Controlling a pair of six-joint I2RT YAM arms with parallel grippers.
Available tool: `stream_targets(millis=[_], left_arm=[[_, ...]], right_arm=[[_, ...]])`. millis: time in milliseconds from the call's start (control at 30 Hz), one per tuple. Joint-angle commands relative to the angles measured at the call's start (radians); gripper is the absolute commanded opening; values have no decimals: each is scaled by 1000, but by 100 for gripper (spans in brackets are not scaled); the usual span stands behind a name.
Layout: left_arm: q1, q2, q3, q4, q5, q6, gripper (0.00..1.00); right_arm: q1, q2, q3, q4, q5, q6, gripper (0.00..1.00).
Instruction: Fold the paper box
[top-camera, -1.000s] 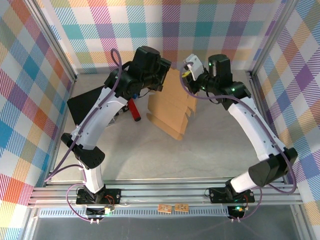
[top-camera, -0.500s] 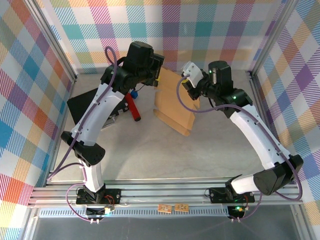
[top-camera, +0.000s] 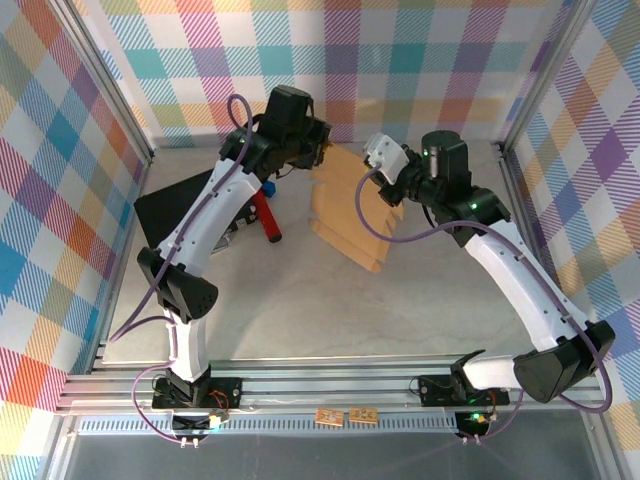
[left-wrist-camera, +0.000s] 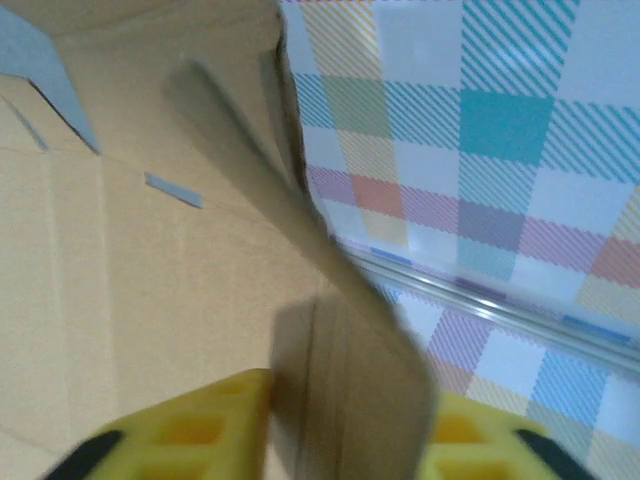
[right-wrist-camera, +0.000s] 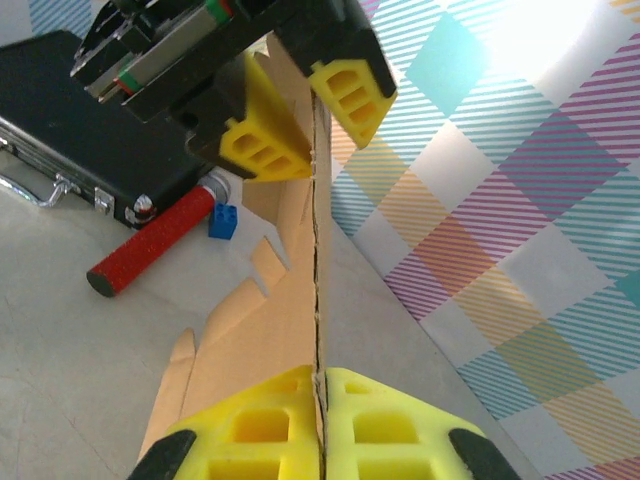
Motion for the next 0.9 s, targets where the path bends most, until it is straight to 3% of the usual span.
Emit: stream_targets(millis=[0, 133, 233, 333, 433, 500, 533, 667, 733, 867], left_arm=[[9, -23, -45, 56, 16, -12, 14], [11, -26, -65, 71, 9, -33, 0], [9, -39, -93, 98, -18, -73, 0], [-2, -67, -162, 165, -93, -162, 0], [-21, -84, -226, 239, -174, -254, 0], [-37, -81, -237, 256, -229, -289, 0], [-46, -79, -239, 267, -255, -304, 0], [-71, -65, -249, 317, -312, -344, 0], [-79, -55, -240, 320, -323, -352, 0], [-87, -48, -241, 322, -322, -369, 0]], right_arm=[[6, -38, -20, 81, -17, -50, 0], [4, -33, -44, 134, 54, -36, 4], [4, -40, -31, 174, 137, 36, 49], [3, -65, 48, 116, 301, 348, 67], [3, -109, 154, -113, 384, 779, 70], [3, -141, 199, -309, 480, 1181, 69], [3, -166, 198, -374, 465, 1363, 68], [20, -249, 16, -250, 329, 1946, 70], [28, -236, -36, -170, 322, 2116, 72], [42, -156, -62, 6, 350, 2215, 78]])
